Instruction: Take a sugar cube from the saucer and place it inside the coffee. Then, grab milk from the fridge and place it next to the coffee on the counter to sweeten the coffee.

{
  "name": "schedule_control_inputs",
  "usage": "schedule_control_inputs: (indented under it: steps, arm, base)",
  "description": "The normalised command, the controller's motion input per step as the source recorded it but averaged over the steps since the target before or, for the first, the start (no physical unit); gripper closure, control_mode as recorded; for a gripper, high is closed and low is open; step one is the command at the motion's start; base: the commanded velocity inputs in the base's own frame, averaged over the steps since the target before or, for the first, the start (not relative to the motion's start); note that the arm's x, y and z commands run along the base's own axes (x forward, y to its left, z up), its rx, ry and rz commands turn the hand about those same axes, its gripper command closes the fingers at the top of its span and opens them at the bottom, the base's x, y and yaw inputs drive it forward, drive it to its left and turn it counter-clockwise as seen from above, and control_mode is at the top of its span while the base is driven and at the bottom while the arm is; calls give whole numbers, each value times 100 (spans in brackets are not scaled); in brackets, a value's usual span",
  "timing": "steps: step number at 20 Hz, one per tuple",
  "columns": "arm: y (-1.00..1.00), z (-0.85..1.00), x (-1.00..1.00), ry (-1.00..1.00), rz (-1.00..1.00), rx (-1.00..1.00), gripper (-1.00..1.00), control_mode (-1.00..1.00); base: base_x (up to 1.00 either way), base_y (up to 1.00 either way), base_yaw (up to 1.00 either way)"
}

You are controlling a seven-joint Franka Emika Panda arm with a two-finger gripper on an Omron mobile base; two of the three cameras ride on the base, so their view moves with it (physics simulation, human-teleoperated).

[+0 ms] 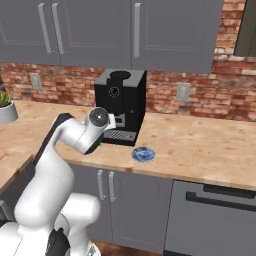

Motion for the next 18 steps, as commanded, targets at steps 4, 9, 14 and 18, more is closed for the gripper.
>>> schedule_control_inputs:
  steps: [4, 9, 14, 18]
  arm:
    - [-12, 0, 24, -2, 13, 23, 100, -100]
    - [-2, -2, 22, 0, 18, 21, 100, -100]
    - [0, -12, 5, 0, 21, 6, 100, -100]
    - [7, -5, 0, -6, 6, -12, 100, -100]
  base:
    - [0, 0, 0]
    - [0, 0, 0]
    - [0, 0, 0]
    - [0, 0, 0]
